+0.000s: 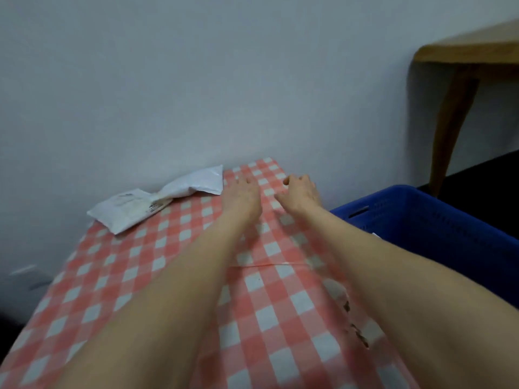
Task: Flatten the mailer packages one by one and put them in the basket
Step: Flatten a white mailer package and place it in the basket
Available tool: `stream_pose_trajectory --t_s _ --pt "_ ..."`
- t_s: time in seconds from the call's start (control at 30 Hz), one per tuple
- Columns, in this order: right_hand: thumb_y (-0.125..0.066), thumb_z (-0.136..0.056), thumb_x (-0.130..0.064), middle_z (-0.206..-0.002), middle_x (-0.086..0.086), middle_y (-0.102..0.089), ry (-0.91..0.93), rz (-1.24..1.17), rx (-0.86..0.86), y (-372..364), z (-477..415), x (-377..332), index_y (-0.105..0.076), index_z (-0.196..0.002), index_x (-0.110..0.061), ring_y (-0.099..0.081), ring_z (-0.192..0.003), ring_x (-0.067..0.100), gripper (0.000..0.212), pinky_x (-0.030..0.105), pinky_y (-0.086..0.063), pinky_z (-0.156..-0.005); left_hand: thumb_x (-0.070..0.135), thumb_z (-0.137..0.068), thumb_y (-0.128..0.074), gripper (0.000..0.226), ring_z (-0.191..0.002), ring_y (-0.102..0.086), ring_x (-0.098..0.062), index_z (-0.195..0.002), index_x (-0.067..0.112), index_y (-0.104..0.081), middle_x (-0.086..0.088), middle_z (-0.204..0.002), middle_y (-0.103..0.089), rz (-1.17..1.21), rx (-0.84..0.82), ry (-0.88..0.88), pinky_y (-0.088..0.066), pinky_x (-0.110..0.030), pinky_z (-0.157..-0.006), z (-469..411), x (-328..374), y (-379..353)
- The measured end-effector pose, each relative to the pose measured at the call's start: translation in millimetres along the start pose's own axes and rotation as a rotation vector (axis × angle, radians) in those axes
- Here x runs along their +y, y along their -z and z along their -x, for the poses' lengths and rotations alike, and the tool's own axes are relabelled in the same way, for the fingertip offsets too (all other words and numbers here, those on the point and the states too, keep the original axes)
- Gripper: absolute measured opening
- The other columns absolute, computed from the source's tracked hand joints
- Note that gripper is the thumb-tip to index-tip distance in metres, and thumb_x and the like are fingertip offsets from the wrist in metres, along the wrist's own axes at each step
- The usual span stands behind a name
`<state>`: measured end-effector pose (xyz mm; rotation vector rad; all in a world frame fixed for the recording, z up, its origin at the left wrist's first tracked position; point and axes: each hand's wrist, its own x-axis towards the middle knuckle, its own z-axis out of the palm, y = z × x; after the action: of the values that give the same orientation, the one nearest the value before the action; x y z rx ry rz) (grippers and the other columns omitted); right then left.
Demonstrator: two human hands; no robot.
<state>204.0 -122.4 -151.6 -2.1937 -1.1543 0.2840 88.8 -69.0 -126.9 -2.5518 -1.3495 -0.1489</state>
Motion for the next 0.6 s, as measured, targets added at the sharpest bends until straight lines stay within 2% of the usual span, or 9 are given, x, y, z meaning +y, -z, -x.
stream_pose_trajectory --t_s 0.27,0.47,0.6 --pt "-0.057 -0.092 -0.036 -0.144 0.009 -0.036 0.090 0.004 -0.106 -46.2 -8.1 -78.3 -0.044 -0.137 -0.018 -0.038 -0.131 0.028 0.051 0.039 -0.040 -0.100 0.015 -0.091 -0.046 0.039 -0.120 -0.043 -0.029 -0.129 0.008 -0.045 -0.012 -0.129 -0.041 0.002 0.000 0.146 -0.042 -0.038 -0.089 7.8 -93.7 -11.7" --pt "-0.058 -0.091 -0.033 -0.139 0.011 -0.039 0.110 -0.035 -0.176 -85.2 -30.8 -112.8 -0.042 -0.137 -0.016 -0.044 -0.126 0.030 0.051 0.039 -0.041 -0.100 0.016 -0.091 -0.045 0.041 -0.121 -0.043 -0.029 -0.132 0.010 -0.041 -0.012 -0.130 -0.040 0.031 -0.016 0.228 -0.042 -0.039 -0.091 -6.4 -144.2 -34.6" --pt "-0.058 -0.090 -0.029 -0.139 0.012 -0.040 0.075 -0.089 -0.185 -104.5 -55.4 -125.6 -0.042 -0.138 -0.014 -0.047 -0.124 0.030 0.053 0.034 -0.042 -0.090 0.013 -0.090 -0.045 0.042 -0.122 -0.040 -0.029 -0.132 0.011 -0.039 -0.012 -0.132 -0.038 0.085 0.001 0.306 -0.040 -0.038 -0.091 -24.5 -174.2 -50.1"
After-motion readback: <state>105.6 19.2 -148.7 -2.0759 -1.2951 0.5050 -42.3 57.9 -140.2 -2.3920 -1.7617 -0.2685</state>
